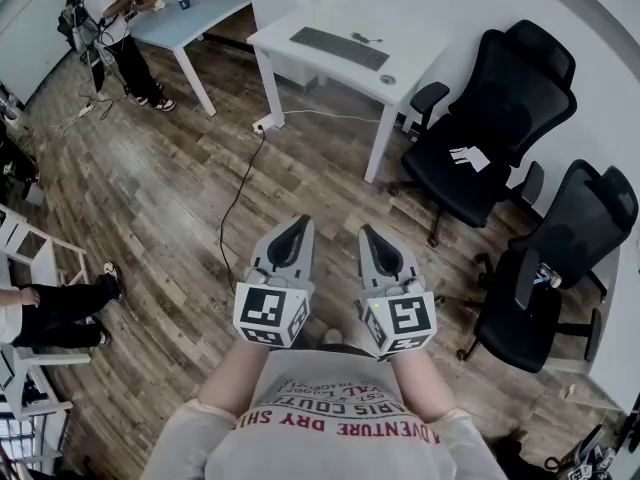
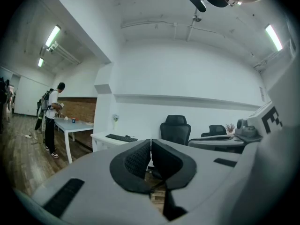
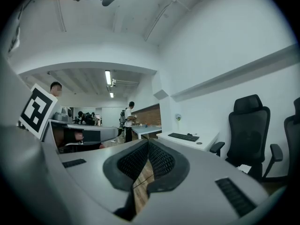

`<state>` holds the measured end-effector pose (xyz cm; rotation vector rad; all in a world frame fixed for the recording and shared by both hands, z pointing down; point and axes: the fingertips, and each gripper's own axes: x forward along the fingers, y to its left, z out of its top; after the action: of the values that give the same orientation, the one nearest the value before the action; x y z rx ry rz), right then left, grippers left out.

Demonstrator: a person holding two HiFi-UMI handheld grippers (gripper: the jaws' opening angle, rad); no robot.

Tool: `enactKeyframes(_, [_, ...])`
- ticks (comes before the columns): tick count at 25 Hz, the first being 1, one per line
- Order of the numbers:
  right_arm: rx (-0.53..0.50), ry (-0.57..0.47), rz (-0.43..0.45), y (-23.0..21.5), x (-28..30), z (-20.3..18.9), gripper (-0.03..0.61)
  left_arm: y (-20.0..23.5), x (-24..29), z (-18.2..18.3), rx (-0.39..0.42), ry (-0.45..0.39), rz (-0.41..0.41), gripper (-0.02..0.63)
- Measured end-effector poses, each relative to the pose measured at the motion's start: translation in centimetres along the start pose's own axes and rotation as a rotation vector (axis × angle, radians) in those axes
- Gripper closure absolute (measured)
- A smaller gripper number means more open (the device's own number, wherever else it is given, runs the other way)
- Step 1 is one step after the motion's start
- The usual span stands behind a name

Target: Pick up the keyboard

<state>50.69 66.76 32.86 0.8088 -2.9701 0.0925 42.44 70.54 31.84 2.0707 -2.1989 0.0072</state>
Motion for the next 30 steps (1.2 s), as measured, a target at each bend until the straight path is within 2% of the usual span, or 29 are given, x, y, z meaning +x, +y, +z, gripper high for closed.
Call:
enactKeyframes(7, [0.017,0.045,0.0,-1.2,2.2,-0.9,0.554,1.3,2.0,-0.3,-0.005,0.022,0.011,0.584])
enactKeyframes(15, [-0.004,0.057,-0.018,-2.1,7.6,-0.8,0.554,5.6,5.5,-0.3,-0.027,0.02,-0.002,0.584])
enactKeyframes(25, [-0.033,0.108,-0.066,-3.1,19.3,-0.3,0.554,14.8,14.4,1.0,-0.072,0.033,-0.071,0.584])
enactKeyframes(30, [-0.036,0.127,-0.1,-3.1,27.0,0.5,0.554,21.3,18.9,2.3,-0.083,0.042,-0.107,0.584])
